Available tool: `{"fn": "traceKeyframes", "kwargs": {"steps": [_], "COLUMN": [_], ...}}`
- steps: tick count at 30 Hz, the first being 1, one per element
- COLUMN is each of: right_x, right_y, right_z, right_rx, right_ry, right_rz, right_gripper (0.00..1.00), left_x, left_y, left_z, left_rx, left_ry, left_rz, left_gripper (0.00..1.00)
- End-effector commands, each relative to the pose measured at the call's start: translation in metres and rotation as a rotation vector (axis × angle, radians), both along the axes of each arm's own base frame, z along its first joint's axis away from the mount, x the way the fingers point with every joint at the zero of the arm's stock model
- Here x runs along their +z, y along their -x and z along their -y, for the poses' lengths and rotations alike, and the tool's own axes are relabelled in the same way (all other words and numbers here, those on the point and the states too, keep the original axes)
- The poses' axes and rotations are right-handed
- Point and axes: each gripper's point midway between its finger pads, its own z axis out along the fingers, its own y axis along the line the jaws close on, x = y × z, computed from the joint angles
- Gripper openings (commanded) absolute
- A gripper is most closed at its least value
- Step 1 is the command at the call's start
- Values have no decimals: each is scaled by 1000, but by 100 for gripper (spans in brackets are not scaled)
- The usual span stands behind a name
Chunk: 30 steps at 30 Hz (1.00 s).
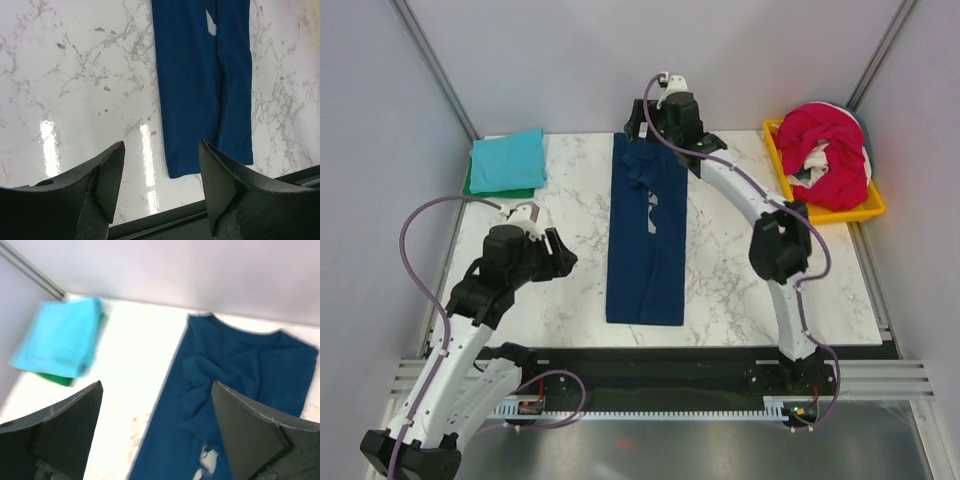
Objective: Fold and stack the t-shirts
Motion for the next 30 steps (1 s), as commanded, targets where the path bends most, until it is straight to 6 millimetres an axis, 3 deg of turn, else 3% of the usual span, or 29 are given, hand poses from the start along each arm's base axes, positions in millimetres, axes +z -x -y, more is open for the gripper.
{"fn": "traceKeyframes", "kwargs": {"steps": [1,2,3,4,6,7,12,13,16,17,19,20,22,30], "right_x": [121,104,93,64,32,0,-82,-104,-123,-141,-147,-159,-167,-191], "right_y": [61,88,102,130,160,190,285,315,357,373,395,406,417,434], "right_z": [30,45,52,66,78,91,114,117,113,115,107,111,106,85], "right_rx": [-16,-24,-36,-50,-63,-70,-79,-61,-41,-50,-7,-9,9,53], "right_ry": [-104,-91,-97,-92,-96,-68,-34,-3,2,2,-4,6,-27,-7], "right_rz": [126,69,27,-66,-178,-265,-498,-554,-603,-652,-670,-694,-713,-773], "right_gripper": [98,98,98,97,96,93,80,78,78,78,78,78,77,74], "left_x": [-8,-18,-23,-33,-46,-60,-95,-102,-115,-119,-128,-130,-135,-152], "left_y": [-4,-5,-4,-5,-3,-2,5,9,15,17,24,27,31,47], "left_z": [17,23,26,35,44,49,57,58,63,64,68,70,71,71], "left_rx": [-17,-27,-29,-42,-54,-68,-79,-79,-94,-98,-109,-121,-116,-97], "left_ry": [89,110,131,173,219,235,247,252,241,237,229,224,217,184], "left_rz": [-50,-81,-100,-132,-168,-196,-268,-290,-328,-343,-377,-386,-401,-463], "left_gripper": [68,68,67,67,65,65,63,63,63,62,62,62,61,59]}}
